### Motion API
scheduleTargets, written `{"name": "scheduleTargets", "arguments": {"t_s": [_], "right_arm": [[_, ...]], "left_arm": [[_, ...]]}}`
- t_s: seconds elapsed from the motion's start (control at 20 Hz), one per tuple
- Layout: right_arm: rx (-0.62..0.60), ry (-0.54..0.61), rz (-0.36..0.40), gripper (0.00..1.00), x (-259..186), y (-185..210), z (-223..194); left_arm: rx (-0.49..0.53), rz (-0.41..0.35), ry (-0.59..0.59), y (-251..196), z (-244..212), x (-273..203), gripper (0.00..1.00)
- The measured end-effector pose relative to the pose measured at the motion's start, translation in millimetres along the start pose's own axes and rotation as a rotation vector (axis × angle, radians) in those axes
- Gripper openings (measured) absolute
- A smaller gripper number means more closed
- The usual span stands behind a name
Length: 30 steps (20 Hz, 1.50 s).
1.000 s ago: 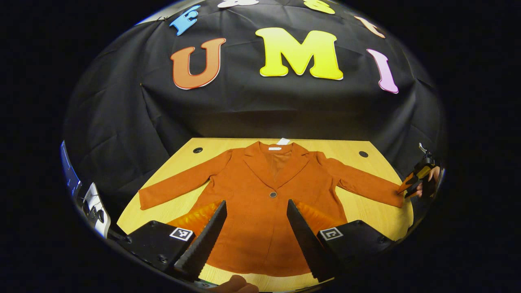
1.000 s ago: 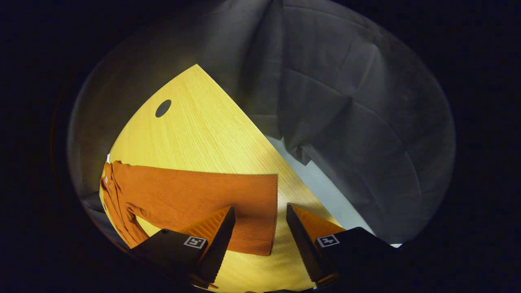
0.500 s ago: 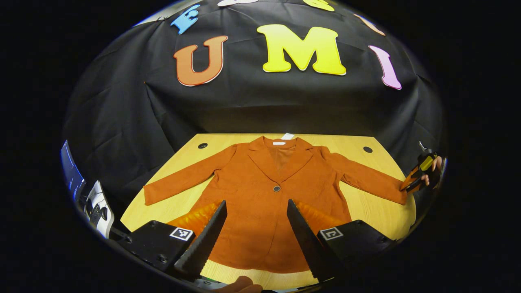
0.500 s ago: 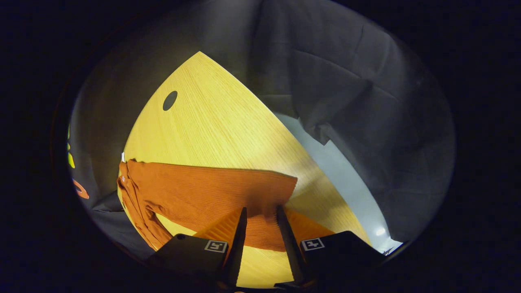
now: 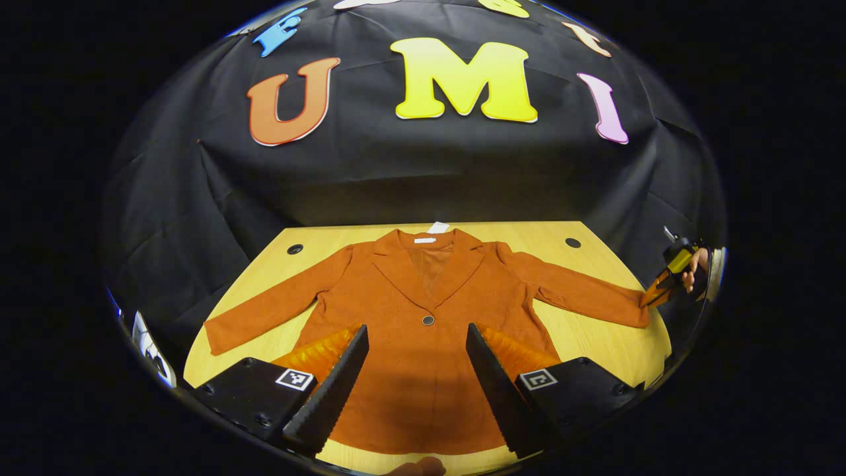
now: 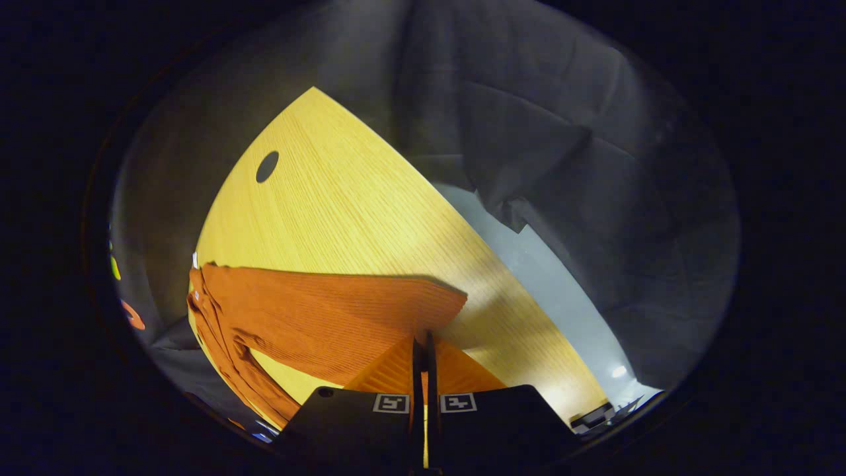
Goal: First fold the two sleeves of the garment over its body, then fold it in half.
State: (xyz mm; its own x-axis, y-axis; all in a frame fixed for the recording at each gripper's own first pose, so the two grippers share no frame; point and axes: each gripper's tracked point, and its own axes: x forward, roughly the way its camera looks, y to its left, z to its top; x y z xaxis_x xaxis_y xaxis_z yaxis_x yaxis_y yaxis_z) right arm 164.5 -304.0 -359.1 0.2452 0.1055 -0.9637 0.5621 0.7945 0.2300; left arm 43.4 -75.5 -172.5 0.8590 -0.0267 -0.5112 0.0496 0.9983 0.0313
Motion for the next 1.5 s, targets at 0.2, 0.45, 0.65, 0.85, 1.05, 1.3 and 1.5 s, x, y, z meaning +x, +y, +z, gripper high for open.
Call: {"name": "scheduleTargets", "arguments": {"t_s": [0.2, 0.45, 0.65, 0.85, 1.05, 1.3, 1.5], "right_arm": [[-0.047, -0.076, -0.010, 0.02, -35, 16, 1], [-0.059, -0.187, 0.053, 0.02, -97, 77, 1], [-0.100, -0.237, 0.114, 0.02, -131, 154, -18], [-0.195, -0.245, 0.148, 0.02, -138, 248, -53], [-0.312, -0.228, 0.199, 0.02, -130, 346, -100], [-0.540, -0.209, 0.312, 0.02, -104, 479, -185], [-0.660, -0.118, 0.309, 0.02, -52, 546, -253]], "left_arm": [[0.071, -0.049, 0.003, 19, 0, 11, 0.97], [0.065, -0.088, 0.011, 47, -16, 18, 0.97], [0.091, -0.098, 0.021, 76, -40, 14, 0.97], [0.117, -0.084, 0.020, 119, -59, 5, 0.97], [0.027, -0.060, 0.042, 159, -78, -7, 0.97], [-0.062, 0.009, 0.098, 209, -120, -13, 0.97], [-0.107, 0.053, 0.134, 241, -147, -21, 0.97]]}}
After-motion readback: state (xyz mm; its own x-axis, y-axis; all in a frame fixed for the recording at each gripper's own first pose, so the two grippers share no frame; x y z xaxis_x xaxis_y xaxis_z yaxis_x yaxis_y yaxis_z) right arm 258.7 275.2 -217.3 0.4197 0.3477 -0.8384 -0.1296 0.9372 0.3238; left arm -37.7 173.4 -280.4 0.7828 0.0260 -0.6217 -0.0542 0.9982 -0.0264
